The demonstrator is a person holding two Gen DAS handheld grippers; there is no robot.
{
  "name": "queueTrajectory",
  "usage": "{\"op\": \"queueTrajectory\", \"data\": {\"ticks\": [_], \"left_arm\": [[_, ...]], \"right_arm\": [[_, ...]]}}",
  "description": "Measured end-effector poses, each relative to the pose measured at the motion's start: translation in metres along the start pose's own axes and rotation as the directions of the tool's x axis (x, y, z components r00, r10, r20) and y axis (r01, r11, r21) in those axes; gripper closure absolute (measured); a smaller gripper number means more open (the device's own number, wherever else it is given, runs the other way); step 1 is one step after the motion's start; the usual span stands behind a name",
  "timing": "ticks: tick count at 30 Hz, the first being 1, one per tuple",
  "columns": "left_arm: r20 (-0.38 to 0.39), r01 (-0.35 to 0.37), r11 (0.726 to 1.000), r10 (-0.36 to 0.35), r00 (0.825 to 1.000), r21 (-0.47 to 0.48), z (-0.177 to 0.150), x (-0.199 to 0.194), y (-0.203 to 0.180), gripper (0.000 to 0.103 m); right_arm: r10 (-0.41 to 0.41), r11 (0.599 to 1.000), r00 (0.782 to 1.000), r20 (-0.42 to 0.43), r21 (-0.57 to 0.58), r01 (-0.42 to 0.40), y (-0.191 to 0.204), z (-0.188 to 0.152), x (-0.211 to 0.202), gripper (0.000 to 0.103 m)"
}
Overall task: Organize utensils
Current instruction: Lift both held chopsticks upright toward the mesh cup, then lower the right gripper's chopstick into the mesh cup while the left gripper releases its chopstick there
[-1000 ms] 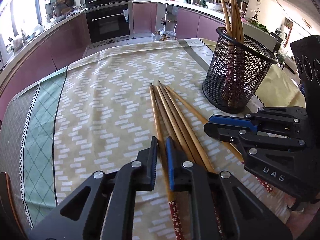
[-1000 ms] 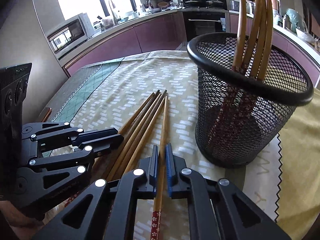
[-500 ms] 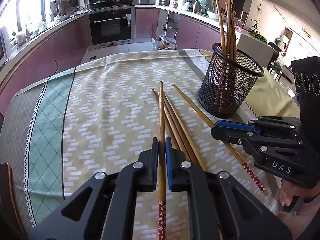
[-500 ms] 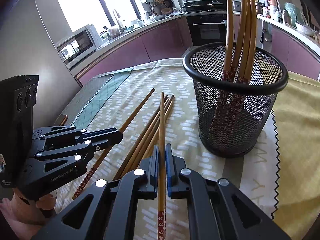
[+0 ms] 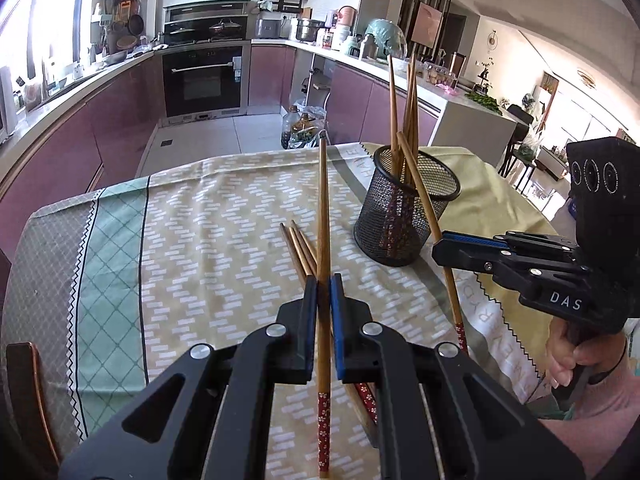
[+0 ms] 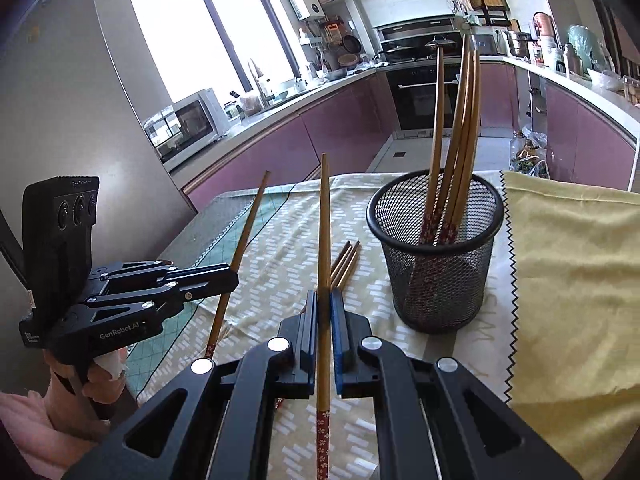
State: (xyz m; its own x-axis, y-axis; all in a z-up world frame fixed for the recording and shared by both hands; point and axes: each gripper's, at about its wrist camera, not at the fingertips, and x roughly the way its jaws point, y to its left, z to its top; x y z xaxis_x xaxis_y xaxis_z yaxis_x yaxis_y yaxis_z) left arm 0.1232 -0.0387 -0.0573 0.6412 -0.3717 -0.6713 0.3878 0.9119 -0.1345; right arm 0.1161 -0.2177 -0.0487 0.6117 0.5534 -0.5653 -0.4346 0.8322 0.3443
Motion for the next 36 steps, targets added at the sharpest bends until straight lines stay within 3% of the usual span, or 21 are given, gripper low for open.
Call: {"op": "queueTrajectory", "data": {"ticks": [13, 36], "left_arm": [[0.136, 0.054, 0.998, -0.058, 0.989, 0.037, 0.033, -0.052, -0.018, 0.095], [0.314, 0.091, 0.991, -0.117, 0.942, 0.096, 0.123, -0.065, -0.068, 0.095]], "right_arm": [[0.005, 1.000, 0.991, 0.136, -0.004, -0.005, -0.012, 0.025, -0.043, 0.097], [-0.036, 0.994, 0.947, 0.320, -0.083, 0.066, -0.019, 0.089, -0.095, 0.097]]}}
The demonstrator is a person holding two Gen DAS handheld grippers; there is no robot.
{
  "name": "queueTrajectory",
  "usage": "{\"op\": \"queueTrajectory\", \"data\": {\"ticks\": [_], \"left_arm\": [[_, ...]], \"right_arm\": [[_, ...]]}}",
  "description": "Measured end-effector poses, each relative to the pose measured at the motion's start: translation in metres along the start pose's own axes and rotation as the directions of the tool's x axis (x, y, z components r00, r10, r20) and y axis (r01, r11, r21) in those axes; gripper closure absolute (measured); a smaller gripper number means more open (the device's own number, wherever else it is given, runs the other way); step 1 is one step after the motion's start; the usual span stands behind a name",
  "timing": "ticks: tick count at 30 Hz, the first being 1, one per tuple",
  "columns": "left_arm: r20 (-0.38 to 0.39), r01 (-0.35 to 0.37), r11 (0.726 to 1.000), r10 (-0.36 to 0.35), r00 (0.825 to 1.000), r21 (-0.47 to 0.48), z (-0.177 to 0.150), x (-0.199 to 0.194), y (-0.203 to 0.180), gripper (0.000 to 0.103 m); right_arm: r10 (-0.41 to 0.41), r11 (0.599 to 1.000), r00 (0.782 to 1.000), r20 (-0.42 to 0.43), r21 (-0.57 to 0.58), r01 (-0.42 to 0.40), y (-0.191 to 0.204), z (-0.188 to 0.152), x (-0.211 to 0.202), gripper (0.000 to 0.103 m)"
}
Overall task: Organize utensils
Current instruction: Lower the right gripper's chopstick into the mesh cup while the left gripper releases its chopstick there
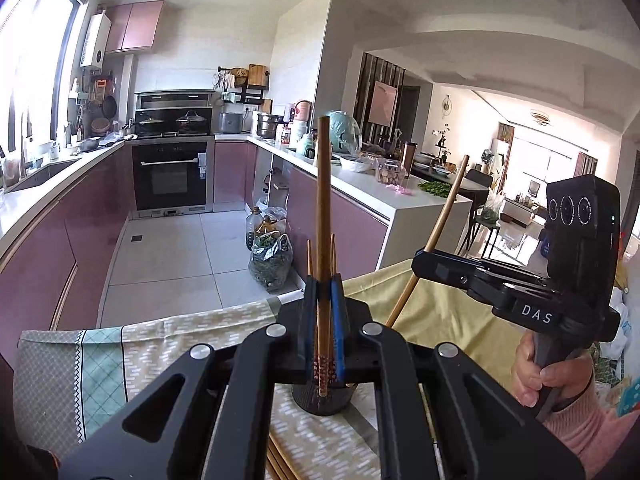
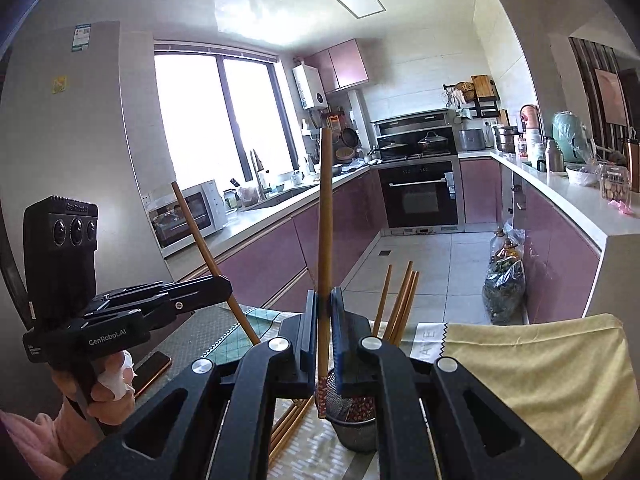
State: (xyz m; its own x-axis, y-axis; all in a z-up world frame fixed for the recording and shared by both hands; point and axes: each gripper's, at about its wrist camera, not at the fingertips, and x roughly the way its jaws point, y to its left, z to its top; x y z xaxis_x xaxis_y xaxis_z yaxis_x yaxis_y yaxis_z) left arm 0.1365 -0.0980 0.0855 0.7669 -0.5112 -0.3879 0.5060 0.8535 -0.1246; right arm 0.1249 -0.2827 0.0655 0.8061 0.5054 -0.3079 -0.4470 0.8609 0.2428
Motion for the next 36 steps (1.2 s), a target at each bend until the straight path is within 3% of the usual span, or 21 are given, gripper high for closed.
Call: {"op": "queueTrajectory", "data": {"ticks": [8, 17, 25, 36], "left_arm": [[-0.013, -0.016, 1.000, 0.016, 1.000, 0.003, 0.008, 0.029, -0.008, 0.095], [-0.159, -0.007, 0.999, 0.015, 0.987, 0.051, -0.014, 0.071, -0.008, 0.095], [-0.281, -0.003, 0.998, 0.021, 0.959, 0.065, -0.035, 0.101, -0.001, 0.095], [-0.315, -0.024, 1.000, 0.025, 0.949, 0.008, -0.038, 0.128, 0.017, 0.095]], "right_arm": [[-0.034, 0.999, 0.999, -0.017, 0.019, 0.034, -0.017, 0.004, 0.019, 0.097], [-0.027, 0.999, 0.991, -0.129, 0.043, 0.032, -0.028, -0.014, 0.052, 0.097], [-0.011, 0.998, 0.969, -0.246, 0.057, 0.026, -0.028, -0.032, 0.078, 0.097], [-0.032, 0.994, 0.963, -0.269, 0.092, 0.059, -0.036, -0.037, 0.094, 0.094]]}}
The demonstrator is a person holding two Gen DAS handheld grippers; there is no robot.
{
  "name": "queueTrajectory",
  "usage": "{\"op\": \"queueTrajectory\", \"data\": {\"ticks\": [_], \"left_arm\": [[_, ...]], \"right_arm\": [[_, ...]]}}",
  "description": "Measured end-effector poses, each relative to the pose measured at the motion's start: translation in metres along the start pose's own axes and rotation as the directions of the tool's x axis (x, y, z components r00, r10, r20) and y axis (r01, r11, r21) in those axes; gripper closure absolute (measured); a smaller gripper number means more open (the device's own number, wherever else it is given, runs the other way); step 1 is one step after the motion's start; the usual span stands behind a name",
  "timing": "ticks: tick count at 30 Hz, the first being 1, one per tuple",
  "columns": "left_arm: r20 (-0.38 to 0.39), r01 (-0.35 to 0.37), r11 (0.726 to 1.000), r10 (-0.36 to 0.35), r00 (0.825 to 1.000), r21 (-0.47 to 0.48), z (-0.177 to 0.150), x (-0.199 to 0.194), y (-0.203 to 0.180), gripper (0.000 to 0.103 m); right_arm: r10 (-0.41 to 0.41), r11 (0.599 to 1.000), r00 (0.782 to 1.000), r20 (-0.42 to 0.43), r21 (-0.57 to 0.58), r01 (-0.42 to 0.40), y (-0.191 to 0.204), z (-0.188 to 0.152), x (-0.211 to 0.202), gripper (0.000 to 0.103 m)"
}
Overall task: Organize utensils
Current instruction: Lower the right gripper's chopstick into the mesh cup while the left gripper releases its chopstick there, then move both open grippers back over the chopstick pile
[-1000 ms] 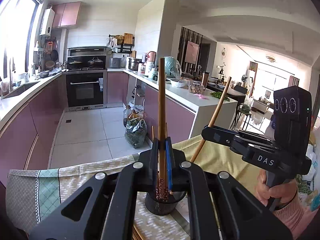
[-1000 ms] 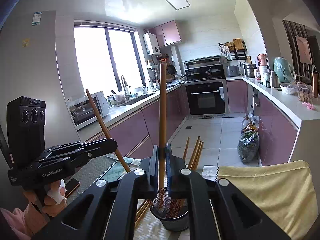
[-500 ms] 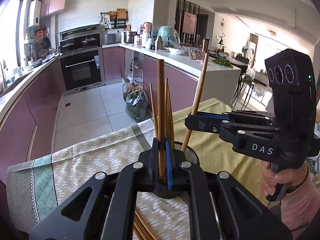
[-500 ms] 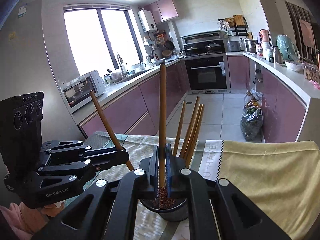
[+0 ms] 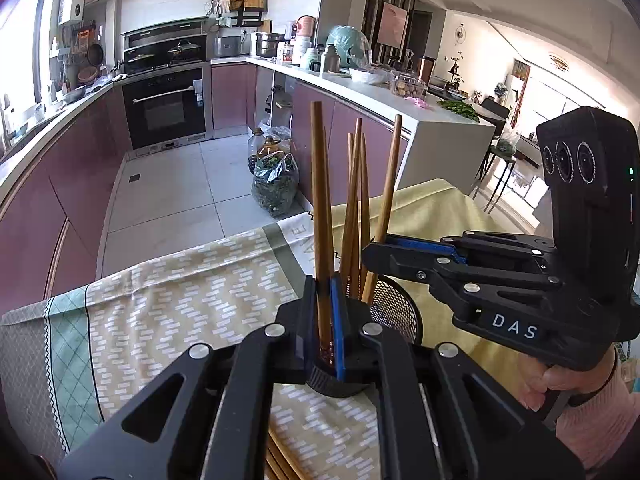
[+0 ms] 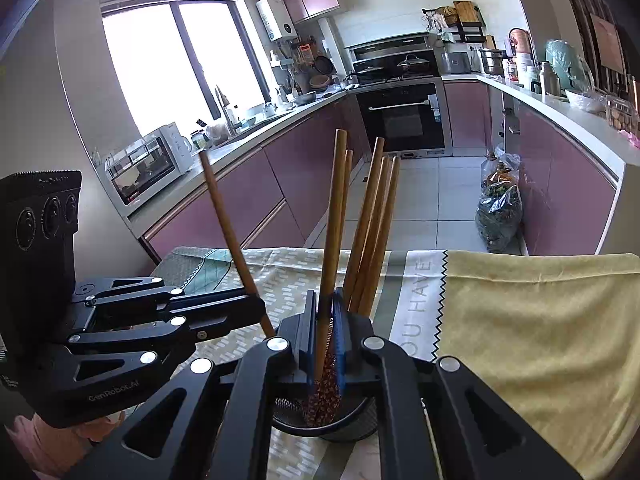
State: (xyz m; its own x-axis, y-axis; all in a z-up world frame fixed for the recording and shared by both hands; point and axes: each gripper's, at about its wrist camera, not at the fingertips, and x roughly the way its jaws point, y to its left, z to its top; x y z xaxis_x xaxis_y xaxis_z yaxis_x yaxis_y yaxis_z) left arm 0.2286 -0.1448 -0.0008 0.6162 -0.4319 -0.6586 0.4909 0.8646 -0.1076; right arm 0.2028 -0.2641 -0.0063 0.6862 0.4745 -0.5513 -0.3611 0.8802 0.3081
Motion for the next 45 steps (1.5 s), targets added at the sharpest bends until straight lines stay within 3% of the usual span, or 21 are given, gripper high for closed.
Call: {"op": "queueTrajectory", "data": {"ticks": [3, 7, 11, 16, 22, 31, 45], "left_arm": [[-0.005, 0.007, 1.000, -0.007, 1.000, -0.017, -0.003, 0.003, 0.002, 0.094], [0.015, -0.008, 0.999, 0.008, 1.000, -0.034, -0.011, -0.002, 0.007, 0.090], [0.065, -0.046, 0.998, 0.049, 0.997, -0.045, -0.022, -0.020, 0.012, 0.081], [0.088, -0.080, 0.996, 0.083, 0.993, -0.039, -0.048, -0.041, 0.021, 0.073], [0.021, -0.117, 0.990, 0.119, 0.993, -0.078, -0.090, -0.048, 0.040, 0.071], [-0.117, -0.098, 0.985, 0.081, 0.990, -0.145, -0.153, -0.025, 0.052, 0.070], [-0.178, -0.129, 0.983, 0.105, 0.978, -0.127, -0.170, -0.007, 0.044, 0.070]], "right_arm": [[-0.003, 1.000, 1.000, 0.009, 0.006, 0.003, 0.000, -0.001, -0.002, 0.093], [-0.020, 1.000, 1.000, 0.021, -0.006, 0.020, 0.002, -0.003, -0.007, 0.083], [-0.014, 1.000, 0.999, 0.038, -0.020, 0.015, 0.005, -0.005, -0.014, 0.078], [0.042, 0.997, 0.998, 0.041, -0.060, -0.040, 0.019, -0.018, -0.030, 0.075], [0.113, 0.987, 0.993, 0.020, -0.120, -0.110, 0.041, -0.042, -0.043, 0.066], [0.124, 0.984, 0.984, -0.129, -0.110, -0.139, 0.053, -0.084, -0.008, 0.062], [0.115, 0.990, 0.961, -0.251, -0.053, -0.132, 0.061, -0.121, 0.029, 0.061]]}}
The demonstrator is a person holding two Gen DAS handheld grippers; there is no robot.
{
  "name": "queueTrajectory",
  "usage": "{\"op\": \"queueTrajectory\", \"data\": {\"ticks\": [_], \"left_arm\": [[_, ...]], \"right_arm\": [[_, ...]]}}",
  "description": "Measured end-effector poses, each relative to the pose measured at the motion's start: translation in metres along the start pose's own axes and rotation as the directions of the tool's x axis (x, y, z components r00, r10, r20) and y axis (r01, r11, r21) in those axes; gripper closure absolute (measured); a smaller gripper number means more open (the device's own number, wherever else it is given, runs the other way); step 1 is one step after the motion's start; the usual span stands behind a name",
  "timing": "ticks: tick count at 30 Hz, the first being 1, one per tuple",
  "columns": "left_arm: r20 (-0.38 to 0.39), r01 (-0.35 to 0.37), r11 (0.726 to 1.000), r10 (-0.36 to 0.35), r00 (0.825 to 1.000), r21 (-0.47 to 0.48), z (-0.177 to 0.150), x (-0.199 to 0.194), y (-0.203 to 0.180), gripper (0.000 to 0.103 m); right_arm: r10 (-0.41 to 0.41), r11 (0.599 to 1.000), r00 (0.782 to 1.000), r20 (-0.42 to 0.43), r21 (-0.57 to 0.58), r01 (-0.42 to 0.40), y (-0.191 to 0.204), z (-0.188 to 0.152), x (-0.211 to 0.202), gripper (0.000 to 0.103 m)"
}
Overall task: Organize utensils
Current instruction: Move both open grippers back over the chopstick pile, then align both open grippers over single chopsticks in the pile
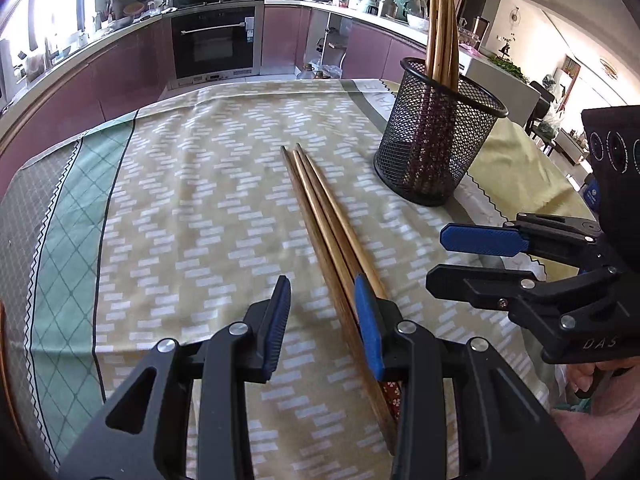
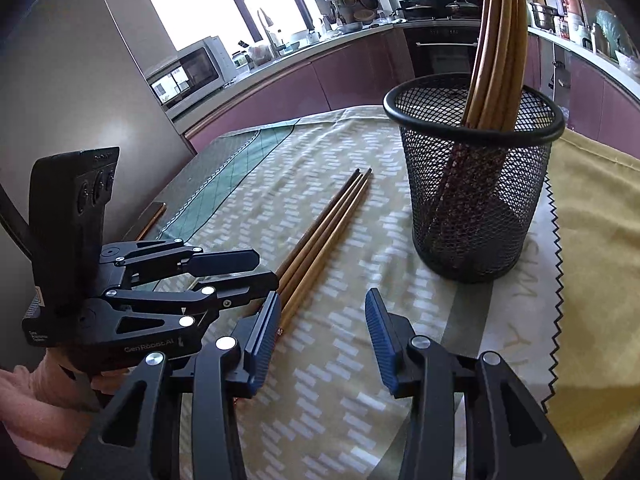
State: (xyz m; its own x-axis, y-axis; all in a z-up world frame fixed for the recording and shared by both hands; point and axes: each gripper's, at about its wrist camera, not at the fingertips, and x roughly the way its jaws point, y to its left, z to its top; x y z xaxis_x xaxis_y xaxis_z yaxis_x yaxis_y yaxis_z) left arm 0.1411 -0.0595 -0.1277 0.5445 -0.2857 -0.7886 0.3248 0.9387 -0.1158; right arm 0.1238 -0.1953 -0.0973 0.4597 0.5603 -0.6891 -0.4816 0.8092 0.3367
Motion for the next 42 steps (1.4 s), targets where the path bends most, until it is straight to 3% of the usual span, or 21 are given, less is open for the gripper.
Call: {"op": "queueTrajectory", "data": {"ticks": [42], "left_arm": [[0.018, -0.014, 0.998, 0.015, 1.000, -0.053, -0.010, -0.004, 0.016, 0.071]], "right_arm": [[-0.112, 0.991, 0.993, -0.032, -0.083, 0.109, 0.023, 0.007, 0.033, 0.063]]}}
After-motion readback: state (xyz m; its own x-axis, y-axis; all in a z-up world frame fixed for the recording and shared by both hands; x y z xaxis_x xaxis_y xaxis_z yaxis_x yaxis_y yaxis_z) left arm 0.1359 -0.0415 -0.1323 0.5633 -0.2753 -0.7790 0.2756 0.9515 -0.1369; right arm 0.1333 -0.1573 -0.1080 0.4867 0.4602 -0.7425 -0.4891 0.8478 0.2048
